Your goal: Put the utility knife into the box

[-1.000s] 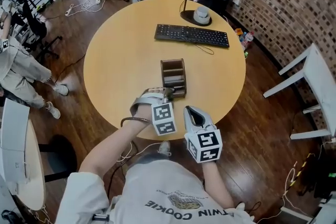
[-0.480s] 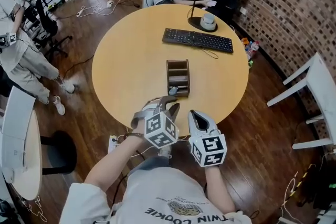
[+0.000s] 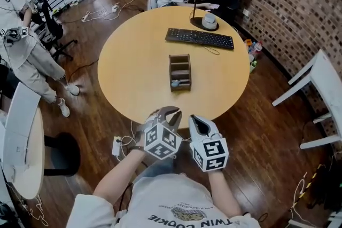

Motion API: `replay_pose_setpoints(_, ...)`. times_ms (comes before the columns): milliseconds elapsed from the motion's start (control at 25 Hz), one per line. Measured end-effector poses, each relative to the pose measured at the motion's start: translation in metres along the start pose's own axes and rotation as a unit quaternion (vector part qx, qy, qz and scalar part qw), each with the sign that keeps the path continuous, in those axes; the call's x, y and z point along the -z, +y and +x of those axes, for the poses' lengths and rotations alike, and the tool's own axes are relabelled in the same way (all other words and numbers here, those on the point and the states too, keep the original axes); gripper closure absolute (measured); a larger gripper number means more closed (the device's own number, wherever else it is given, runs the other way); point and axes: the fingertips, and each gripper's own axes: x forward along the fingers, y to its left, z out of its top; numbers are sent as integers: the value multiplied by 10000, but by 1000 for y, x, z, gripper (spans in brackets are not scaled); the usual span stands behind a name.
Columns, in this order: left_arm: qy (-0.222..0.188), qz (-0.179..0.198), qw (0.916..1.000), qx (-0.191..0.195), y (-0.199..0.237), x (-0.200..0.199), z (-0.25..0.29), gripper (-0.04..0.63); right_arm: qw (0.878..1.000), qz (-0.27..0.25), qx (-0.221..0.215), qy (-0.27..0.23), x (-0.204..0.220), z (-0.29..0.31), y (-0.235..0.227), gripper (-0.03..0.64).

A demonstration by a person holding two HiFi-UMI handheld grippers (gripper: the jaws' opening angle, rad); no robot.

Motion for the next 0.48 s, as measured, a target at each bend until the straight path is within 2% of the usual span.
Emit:
replay_pose_setpoints(160,-28,-152,9998,-90,-21,6,-24,562,9996,-143,104,-226,3,-20,15,614)
replay_pose_setpoints(480,-185,-551,9983,-85,-68,-6,-52,578,10000,-43,5,-76,25,-63,27,614)
